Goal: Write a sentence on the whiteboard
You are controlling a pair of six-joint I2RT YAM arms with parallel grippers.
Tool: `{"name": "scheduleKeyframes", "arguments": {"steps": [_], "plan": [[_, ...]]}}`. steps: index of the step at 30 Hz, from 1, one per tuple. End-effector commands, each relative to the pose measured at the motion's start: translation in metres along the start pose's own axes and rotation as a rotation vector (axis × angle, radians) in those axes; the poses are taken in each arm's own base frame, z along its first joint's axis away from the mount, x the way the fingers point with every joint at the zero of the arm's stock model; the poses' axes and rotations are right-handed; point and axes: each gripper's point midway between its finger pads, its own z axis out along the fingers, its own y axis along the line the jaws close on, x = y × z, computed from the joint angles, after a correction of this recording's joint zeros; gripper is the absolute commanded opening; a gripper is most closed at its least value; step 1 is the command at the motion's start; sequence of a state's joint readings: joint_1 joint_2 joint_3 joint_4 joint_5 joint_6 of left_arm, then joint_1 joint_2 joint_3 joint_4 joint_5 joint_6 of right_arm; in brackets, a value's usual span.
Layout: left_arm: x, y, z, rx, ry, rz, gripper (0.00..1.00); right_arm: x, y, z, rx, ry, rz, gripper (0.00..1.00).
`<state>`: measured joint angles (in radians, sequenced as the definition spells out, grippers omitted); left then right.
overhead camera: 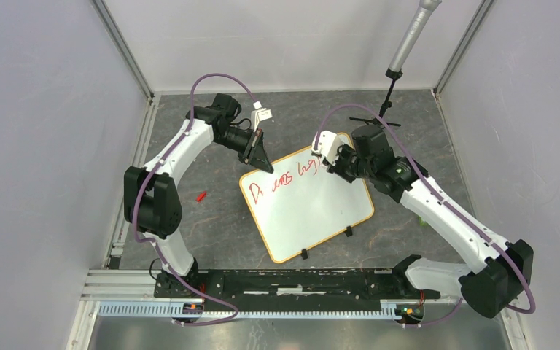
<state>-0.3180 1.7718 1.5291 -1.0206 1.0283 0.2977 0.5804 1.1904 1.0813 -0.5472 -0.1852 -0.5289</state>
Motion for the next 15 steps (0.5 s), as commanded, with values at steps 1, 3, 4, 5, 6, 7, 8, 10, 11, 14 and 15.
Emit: {"name": "scheduleKeyframes", "arguments": {"steps": [1,3,4,5,6,7,8,10,11,14,15], "plan": [[0.013,0.004,0.013,-0.009,0.066,0.034,0.02,-0.008,0.000,-0.005,-0.002,-0.033,-0.004,0.00],[0.013,0.004,0.013,-0.009,0.066,0.034,0.02,-0.011,-0.006,-0.005,0.020,-0.035,-0.007,0.00],[0.013,0.004,0.013,-0.009,0.067,0.033,0.02,-0.013,-0.009,-0.005,0.030,-0.037,-0.008,0.00],[0.013,0.004,0.013,-0.009,0.066,0.033,0.02,-0.015,-0.011,-0.005,0.038,-0.040,-0.009,0.00],[0.013,0.004,0.013,-0.009,0.066,0.035,0.02,-0.017,-0.015,-0.005,0.048,-0.040,-0.010,0.00],[0.013,0.004,0.013,-0.009,0.066,0.034,0.02,-0.019,-0.017,-0.005,0.057,-0.040,-0.010,0.00],[0.013,0.004,0.012,-0.011,0.065,0.036,0.03,-0.021,-0.020,-0.005,0.066,-0.042,-0.012,0.00],[0.013,0.004,0.013,-0.011,0.066,0.035,0.02,-0.024,-0.026,-0.005,0.085,-0.043,-0.014,0.00],[0.013,0.004,0.013,-0.011,0.066,0.035,0.02,-0.025,-0.028,-0.005,0.092,-0.043,-0.018,0.00],[0.014,0.005,0.013,-0.012,0.068,0.034,0.02,-0.026,-0.031,-0.003,0.100,-0.040,-0.022,0.00],[0.014,0.005,0.013,-0.011,0.069,0.034,0.02,-0.026,-0.032,-0.003,0.102,-0.039,-0.023,0.00]]}}
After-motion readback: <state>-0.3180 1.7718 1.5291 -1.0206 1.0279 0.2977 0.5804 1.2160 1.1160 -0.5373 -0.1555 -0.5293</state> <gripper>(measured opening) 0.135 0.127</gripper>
